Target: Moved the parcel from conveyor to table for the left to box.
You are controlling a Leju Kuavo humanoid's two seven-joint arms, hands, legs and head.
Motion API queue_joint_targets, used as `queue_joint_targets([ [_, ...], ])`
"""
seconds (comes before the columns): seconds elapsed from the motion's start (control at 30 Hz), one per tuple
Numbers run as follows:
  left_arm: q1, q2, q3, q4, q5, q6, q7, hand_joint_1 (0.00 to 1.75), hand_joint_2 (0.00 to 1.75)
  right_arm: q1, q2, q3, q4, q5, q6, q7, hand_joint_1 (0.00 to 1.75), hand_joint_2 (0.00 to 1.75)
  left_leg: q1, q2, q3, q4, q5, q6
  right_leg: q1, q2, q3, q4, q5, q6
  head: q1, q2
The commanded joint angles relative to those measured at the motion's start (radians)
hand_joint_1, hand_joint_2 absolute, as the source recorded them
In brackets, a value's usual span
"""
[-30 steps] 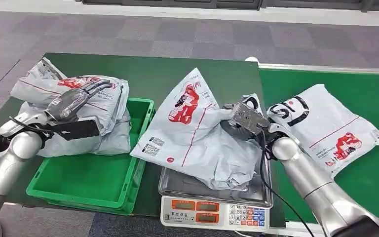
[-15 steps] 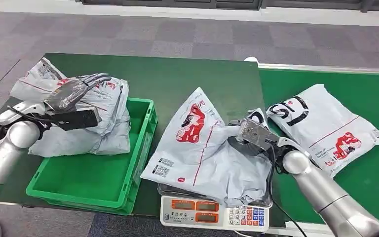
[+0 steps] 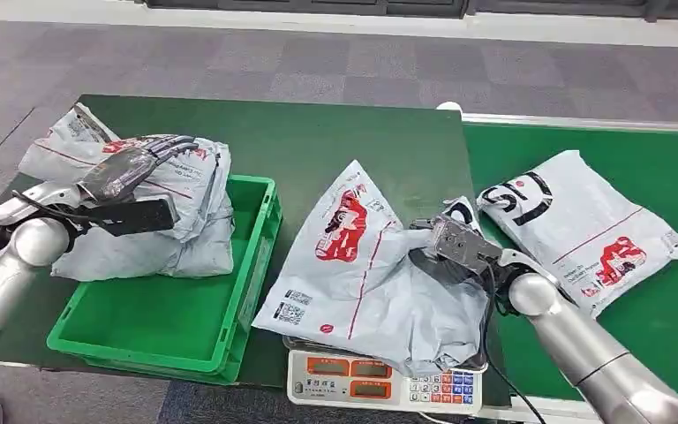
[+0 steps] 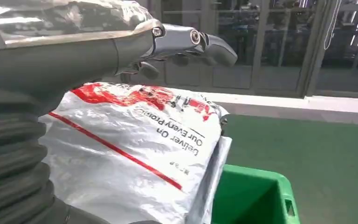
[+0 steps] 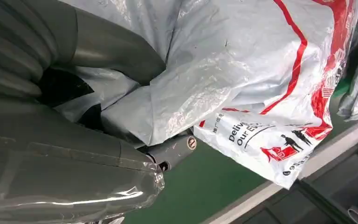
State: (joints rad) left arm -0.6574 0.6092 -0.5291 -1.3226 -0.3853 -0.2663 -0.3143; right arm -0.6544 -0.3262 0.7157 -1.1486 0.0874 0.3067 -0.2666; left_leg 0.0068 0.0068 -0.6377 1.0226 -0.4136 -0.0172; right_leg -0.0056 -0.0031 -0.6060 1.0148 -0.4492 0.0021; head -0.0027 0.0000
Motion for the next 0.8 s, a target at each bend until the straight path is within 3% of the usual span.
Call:
queue_joint_targets([
  [0.03,-0.055,-0.006,-0.065,0.028,0.01,-0.014,0.013,0.0,1.75,-0.025,-0.028,0.11,-0.017,-0.014,0.001,0.02,1.75,1.75,0.0,-0.001,0.001,0.0,0.0,0.0,0.0,-0.001,0.001,0.0,0.0,0.0,0.0,0.0],
  [0.37,-0.043,0.004,-0.071,0.03,0.015,-0.008,0.013,0.0,1.75,-0.025,-0.031,0.106,-0.002,-0.02,-0.016,0.019,1.75,1.75,0.0,-0.001,0.003,-0.001,0.0,0.0,0.0,-0.001,0.003,-0.002,-0.001,0.0,0.0,0.0],
  [0.4,-0.041,0.006,-0.07,0.029,0.016,-0.008,0.012,0.0,1.75,-0.026,-0.031,0.106,-0.001,-0.02,-0.016,0.019,1.29,1.75,0.0,-0.001,0.002,-0.001,0.0,0.0,0.0,-0.001,0.003,-0.001,-0.001,0.0,0.0,0.0],
  [0.43,-0.036,0.009,-0.069,0.027,0.017,-0.007,0.012,0.0,1.75,-0.028,-0.031,0.106,0.002,-0.02,-0.018,0.019,0.02,1.75,0.0,-0.001,0.002,-0.001,0.0,0.0,0.0,-0.001,0.002,-0.001,-0.001,0.0,0.0,0.0],
  [0.8,-0.014,0.002,-0.063,0.018,0.016,-0.002,0.011,0.0,1.75,-0.041,-0.009,0.11,0.02,-0.021,-0.025,0.018,0.0,1.75,0.0,0.0,0.003,-0.001,0.0,0.0,0.0,0.0,0.003,-0.001,0.0,0.0,0.0,0.0],
])
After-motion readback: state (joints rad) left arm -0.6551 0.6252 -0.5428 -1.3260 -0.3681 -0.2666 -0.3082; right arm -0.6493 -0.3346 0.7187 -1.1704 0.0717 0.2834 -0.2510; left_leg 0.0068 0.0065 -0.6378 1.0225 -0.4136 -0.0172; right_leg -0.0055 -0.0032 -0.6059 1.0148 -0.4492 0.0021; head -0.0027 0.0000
